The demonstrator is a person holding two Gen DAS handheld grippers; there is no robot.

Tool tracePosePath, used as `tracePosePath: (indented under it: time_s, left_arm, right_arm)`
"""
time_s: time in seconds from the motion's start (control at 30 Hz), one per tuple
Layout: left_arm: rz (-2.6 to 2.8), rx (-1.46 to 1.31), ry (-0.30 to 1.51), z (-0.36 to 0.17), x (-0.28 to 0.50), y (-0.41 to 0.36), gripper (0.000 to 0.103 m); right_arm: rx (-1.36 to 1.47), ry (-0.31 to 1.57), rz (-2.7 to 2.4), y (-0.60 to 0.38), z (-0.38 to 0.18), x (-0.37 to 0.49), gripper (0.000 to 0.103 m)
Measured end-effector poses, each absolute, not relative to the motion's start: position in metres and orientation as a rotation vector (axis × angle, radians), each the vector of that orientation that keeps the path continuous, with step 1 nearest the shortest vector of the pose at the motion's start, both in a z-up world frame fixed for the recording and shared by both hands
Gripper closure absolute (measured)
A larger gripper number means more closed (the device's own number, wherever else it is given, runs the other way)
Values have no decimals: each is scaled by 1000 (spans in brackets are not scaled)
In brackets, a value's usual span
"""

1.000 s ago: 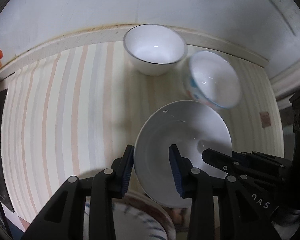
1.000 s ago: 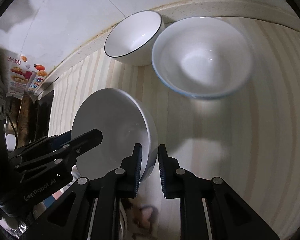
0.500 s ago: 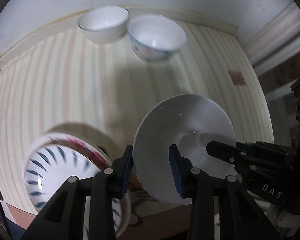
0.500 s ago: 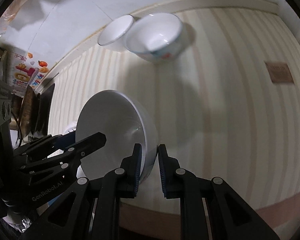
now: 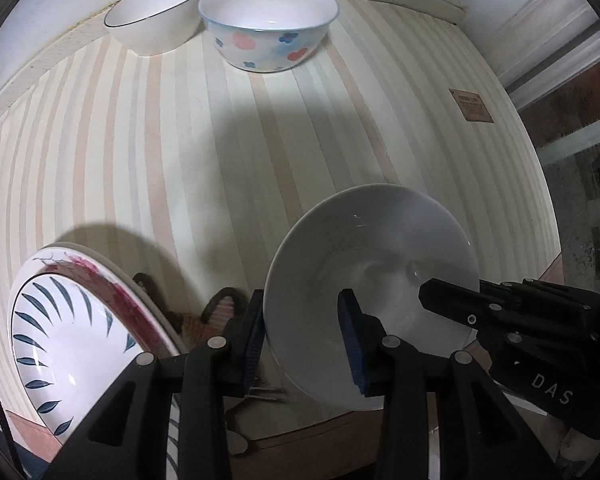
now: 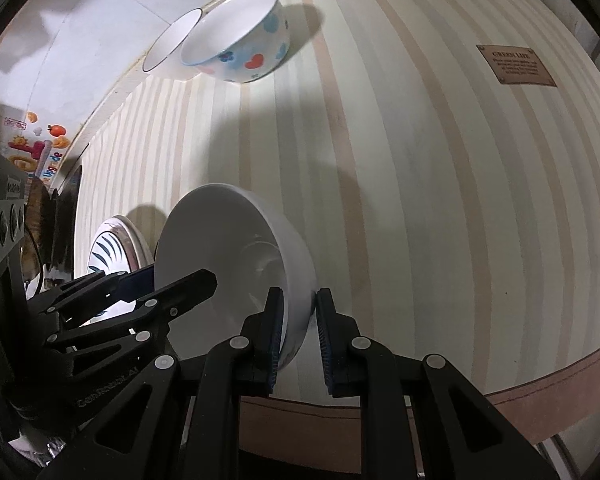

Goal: Organize plates and bowls
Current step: 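Grasp the rim of the plain white bowl with both grippers and lift it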

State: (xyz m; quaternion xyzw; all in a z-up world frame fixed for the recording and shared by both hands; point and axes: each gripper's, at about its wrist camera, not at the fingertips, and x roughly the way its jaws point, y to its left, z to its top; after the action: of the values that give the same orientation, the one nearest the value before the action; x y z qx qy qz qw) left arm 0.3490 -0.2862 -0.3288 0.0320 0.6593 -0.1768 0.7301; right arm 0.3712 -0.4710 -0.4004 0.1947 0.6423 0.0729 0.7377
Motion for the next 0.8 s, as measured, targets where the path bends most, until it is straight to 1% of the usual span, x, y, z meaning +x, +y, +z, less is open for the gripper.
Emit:
tracePosePath:
  time_s: [0.47,0.57,0.7,0.73,0.77,0.8]
  left_arm:
    - [-392,85,1468,-331,347,-295,70]
    - [-390,62,1464,-318,348,-288,70]
    - [-360,-31,1393,-275,361,-264,69]
    - [-353,-46,1381,-268,366,-261,66]
    - [-340,-76,1367,-259,378,-256,60]
    - [-332,-95,1360,-257,386,-253,58]
  right_arm:
    - [414,1440,142,-476,-406,373,84]
    - [432,1454,151,-480,-408,374,84]
    - [441,1470,149,-489,-396,378,82]
    - [456,1458,159,-494,-388,379,81]
    - [471,1435,161,-501,-377,382,81]
    - [476,1411,157,-507,-366,387,80]
